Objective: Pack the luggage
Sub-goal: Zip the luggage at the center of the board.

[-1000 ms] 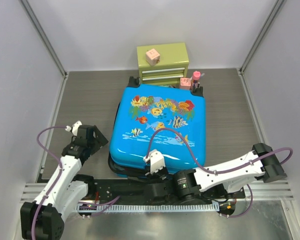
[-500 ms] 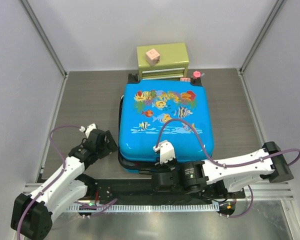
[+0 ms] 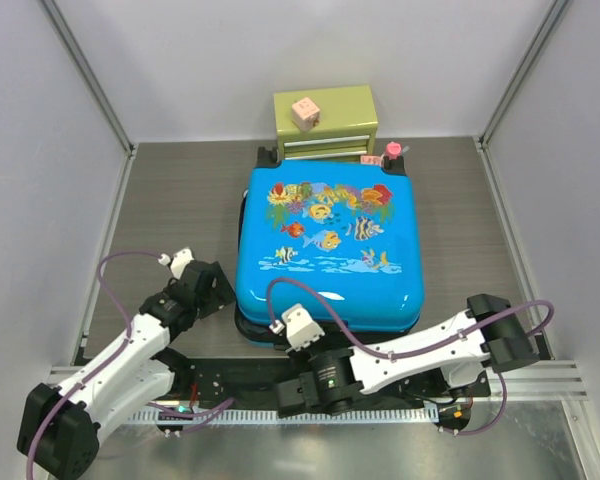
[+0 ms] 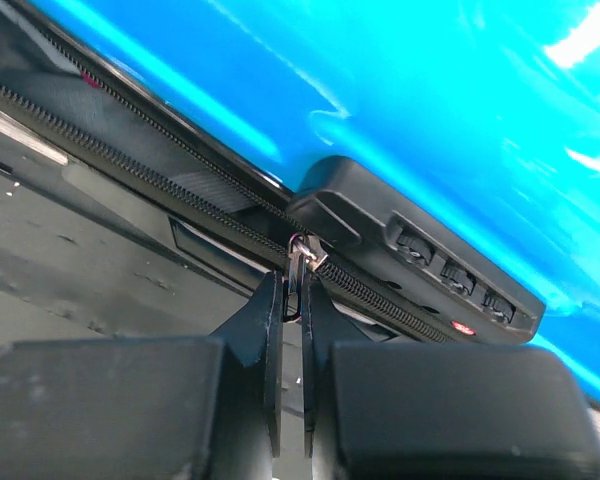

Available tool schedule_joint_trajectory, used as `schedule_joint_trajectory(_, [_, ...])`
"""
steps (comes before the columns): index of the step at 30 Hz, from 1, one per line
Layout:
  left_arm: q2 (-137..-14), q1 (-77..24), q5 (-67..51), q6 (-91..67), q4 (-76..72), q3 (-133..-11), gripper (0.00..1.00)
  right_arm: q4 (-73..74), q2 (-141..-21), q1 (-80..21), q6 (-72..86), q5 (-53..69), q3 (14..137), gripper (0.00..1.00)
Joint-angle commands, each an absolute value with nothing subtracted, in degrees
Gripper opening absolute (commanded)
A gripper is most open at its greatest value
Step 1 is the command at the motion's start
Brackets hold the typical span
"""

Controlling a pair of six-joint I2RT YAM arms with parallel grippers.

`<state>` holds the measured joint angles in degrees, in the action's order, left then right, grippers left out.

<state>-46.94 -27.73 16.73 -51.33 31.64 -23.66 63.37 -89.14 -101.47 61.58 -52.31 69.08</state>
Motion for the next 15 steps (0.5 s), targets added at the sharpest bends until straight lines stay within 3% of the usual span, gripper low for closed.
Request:
schedule_joint_trajectory(1, [-47.6, -30.8, 11.7, -53.2, 25.8, -24.3, 0.99, 44.2, -92.0, -104.2, 62.5, -62.8, 82.2, 0.01])
schedule_joint_trajectory(15, [-47.3, -33.7, 12.8, -55.7, 25.3, -24.3, 0.99, 37.5, -96.1, -103.4, 53.5, -64.2, 88.8, 0.01])
